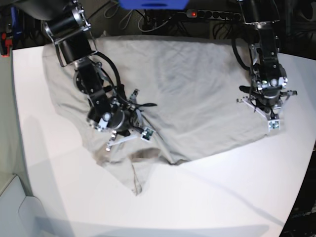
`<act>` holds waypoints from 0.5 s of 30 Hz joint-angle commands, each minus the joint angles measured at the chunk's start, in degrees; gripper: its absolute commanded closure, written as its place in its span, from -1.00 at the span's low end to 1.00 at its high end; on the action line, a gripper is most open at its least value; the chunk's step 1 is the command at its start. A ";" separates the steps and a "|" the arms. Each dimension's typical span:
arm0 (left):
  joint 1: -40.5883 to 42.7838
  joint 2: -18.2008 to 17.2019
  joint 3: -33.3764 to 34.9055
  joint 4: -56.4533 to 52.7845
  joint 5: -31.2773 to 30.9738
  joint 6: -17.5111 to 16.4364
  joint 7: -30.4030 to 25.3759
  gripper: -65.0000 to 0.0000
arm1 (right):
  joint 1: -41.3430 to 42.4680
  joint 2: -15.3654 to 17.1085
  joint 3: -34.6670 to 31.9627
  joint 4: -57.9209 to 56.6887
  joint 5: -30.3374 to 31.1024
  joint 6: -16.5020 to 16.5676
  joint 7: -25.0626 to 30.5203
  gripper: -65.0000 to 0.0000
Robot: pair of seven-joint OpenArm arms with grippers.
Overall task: Layout the t-shirt on the table in an organized manner, then fold the t-shirt properly
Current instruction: 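Grasp the shirt hem with the right gripper and pull it outward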
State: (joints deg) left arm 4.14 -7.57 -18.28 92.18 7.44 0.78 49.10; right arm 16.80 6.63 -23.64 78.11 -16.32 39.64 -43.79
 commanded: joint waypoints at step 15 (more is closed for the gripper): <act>-0.32 -0.56 -0.31 1.40 0.60 0.15 -1.15 1.00 | 15.86 -2.46 0.56 -16.79 -0.17 0.36 8.41 1.00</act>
State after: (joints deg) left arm 4.32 -7.62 -18.35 92.38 7.62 0.78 48.99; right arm 30.94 3.99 -23.33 60.25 -16.19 39.66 -35.33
